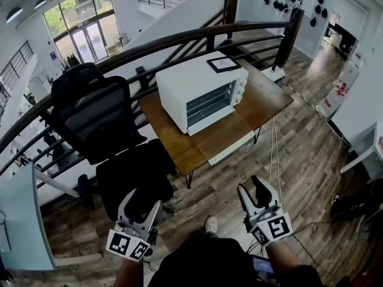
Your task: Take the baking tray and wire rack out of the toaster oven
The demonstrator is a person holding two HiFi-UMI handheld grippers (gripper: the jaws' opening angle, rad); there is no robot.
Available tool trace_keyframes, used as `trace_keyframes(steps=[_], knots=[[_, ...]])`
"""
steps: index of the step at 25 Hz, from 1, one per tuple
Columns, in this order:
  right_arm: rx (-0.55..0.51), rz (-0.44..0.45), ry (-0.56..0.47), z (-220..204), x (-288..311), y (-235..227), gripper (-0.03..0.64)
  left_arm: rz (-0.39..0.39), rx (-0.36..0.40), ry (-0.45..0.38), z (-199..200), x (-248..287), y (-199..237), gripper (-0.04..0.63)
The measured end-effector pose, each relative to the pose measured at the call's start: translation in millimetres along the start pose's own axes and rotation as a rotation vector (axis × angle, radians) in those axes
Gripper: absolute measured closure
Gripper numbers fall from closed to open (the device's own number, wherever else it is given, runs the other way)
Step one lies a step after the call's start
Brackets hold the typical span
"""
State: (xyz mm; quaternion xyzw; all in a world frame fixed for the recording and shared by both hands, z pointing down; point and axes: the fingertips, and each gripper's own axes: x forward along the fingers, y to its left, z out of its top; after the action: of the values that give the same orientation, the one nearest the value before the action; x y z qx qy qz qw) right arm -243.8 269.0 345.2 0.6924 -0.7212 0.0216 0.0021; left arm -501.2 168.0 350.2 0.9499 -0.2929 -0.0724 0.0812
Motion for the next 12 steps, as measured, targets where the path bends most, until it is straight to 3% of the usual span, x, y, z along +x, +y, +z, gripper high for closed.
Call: trace_keyframes(steps=[8, 12], knots=[[0.028, 0.082, 0.001, -6, 53, -57, 0.443, 0.038, 0.009, -0.001, -2, 65, -6, 0.313], [0.075, 0.068, 0.018, -14, 56, -93, 0.448, 0.04, 0.003, 0.026, -17, 96, -15, 0.345]])
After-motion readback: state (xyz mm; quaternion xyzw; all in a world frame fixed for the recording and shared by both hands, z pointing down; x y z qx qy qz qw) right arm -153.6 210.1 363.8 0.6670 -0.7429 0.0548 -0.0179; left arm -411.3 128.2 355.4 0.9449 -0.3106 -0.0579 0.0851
